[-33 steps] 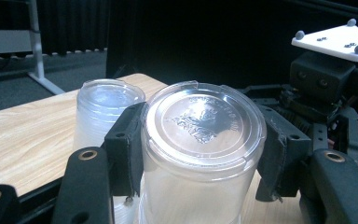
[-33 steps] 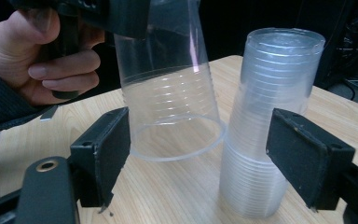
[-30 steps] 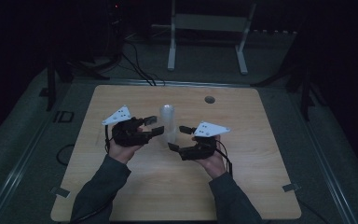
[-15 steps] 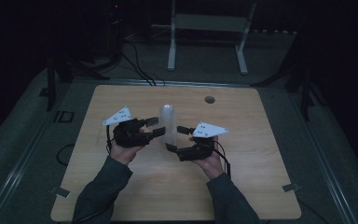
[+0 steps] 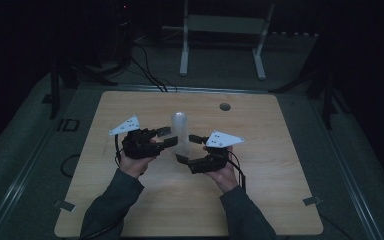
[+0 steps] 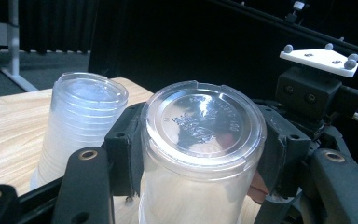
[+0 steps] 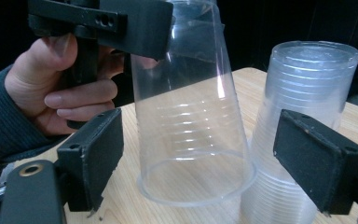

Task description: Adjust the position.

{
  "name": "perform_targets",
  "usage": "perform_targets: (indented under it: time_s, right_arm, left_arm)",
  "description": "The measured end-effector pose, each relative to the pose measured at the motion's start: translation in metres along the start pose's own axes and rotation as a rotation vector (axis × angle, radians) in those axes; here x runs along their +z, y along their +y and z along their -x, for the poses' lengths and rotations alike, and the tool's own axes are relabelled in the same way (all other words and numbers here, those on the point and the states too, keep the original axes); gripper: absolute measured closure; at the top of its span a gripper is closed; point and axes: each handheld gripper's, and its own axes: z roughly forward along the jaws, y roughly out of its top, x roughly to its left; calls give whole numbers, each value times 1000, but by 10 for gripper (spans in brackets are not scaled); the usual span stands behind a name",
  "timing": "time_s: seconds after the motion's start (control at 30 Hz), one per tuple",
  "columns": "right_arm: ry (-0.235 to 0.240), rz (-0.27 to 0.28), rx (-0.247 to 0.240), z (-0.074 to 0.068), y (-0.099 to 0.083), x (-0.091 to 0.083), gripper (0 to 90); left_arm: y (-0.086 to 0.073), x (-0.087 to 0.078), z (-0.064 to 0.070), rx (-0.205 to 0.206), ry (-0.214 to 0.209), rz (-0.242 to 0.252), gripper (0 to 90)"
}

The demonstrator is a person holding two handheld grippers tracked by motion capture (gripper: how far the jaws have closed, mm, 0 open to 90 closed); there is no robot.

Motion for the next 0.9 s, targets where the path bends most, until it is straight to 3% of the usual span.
perform_targets:
  time_s: [0.9]
  right_arm:
    - [50,16,0,-1,-4,5,191]
  left_arm:
    - [-5,3,-1,-64,-82,54,410]
